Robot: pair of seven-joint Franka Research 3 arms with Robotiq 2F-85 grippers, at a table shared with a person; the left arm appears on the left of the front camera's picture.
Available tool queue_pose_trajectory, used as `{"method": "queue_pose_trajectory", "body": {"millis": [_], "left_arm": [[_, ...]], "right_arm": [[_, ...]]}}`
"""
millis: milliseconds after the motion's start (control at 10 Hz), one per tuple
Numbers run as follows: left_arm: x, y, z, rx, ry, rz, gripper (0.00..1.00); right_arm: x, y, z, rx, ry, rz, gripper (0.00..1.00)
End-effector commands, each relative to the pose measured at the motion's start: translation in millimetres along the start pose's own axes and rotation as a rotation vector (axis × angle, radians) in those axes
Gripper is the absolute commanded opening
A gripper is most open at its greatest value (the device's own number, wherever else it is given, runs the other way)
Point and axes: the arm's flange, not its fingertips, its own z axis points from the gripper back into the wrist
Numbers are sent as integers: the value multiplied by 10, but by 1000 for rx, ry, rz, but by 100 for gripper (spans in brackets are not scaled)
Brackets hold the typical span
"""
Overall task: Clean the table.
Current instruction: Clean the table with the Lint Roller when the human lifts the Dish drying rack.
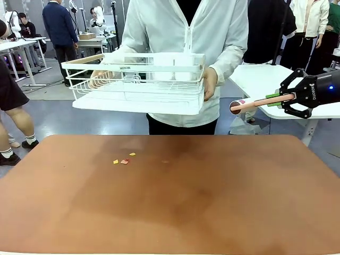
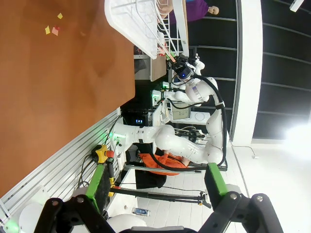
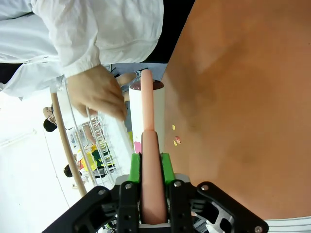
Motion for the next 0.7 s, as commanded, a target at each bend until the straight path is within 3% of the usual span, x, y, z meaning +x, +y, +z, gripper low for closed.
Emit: {"method": "queue_pose_trajectory", "body": {"millis": [0, 600], "left_arm": [[-33, -15, 17, -8, -1, -4, 100], [-33, -15, 17, -8, -1, -4, 100]], "right_arm": [[-1, 13, 3, 3, 0, -2, 2], [-1, 13, 3, 3, 0, -2, 2]]}}
